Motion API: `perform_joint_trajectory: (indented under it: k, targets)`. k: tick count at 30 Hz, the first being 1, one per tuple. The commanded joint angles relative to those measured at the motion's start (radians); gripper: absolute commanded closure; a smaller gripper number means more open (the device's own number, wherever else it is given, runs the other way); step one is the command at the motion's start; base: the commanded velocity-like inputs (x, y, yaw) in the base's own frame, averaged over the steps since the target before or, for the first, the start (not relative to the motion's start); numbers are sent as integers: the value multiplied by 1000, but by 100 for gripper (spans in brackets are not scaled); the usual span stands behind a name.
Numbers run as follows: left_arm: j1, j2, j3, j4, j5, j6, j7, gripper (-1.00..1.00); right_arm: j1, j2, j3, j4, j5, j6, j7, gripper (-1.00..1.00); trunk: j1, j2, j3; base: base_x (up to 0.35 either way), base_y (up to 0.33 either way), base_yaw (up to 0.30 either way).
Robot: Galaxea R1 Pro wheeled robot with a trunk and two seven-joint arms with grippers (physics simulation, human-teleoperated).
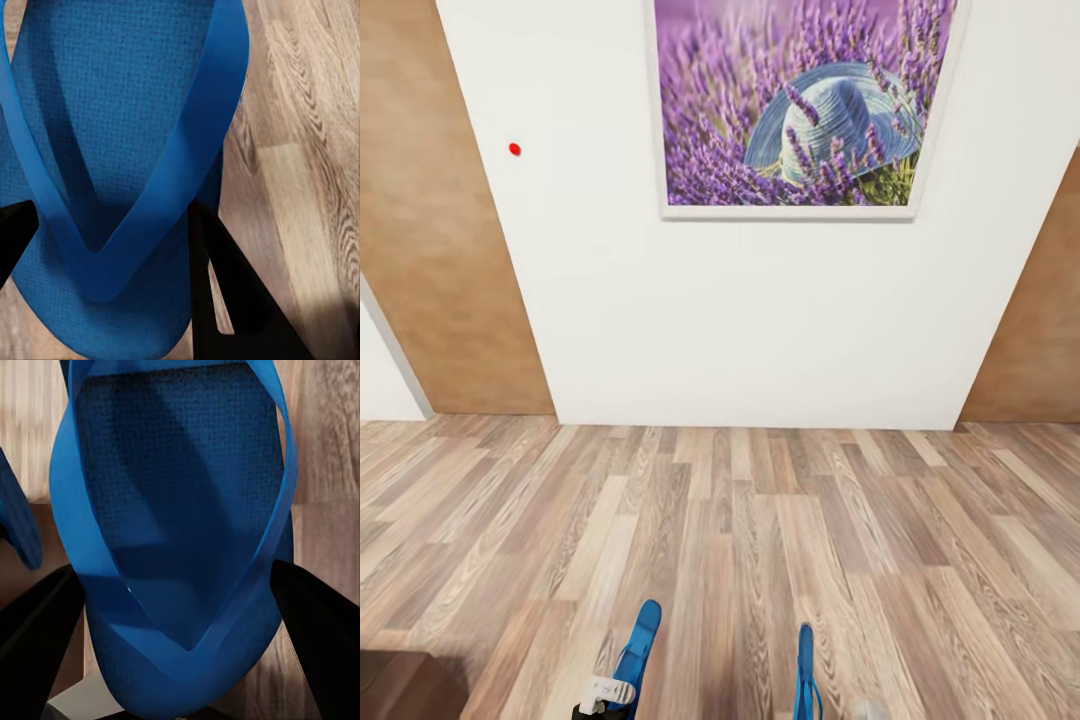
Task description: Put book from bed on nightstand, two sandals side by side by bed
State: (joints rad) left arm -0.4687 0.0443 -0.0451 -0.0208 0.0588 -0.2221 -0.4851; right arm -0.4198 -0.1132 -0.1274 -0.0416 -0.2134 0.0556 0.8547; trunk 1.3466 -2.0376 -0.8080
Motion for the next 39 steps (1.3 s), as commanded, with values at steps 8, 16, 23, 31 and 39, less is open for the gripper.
perform_joint_trajectory:
  k: [8,16,23,31,39]
  targets:
    - [-1,0,-4,1,6,-3,-3,100,-1,0,-9,0,0,6,3,100,0,0,-1,333,0,0]
    - [-1,0,-4,1,6,-3,-3,100,-1,0,-9,0,0,6,3,100,0,0,-1,333,0,0]
    - [2,0,-4,1,6,-3,-3,100,-1,0,-9,0,0,6,3,100,0,0,-1,333,0,0]
    - [3,0,-4,1,6,-3,-3,100,-1,0,-9,0,0,6,3,100,0,0,-1,333,0,0]
    - [4,0,-4,1,6,-3,-3,100,-1,1,-9,0,0,6,3,100,0,0,-1,333,0,0]
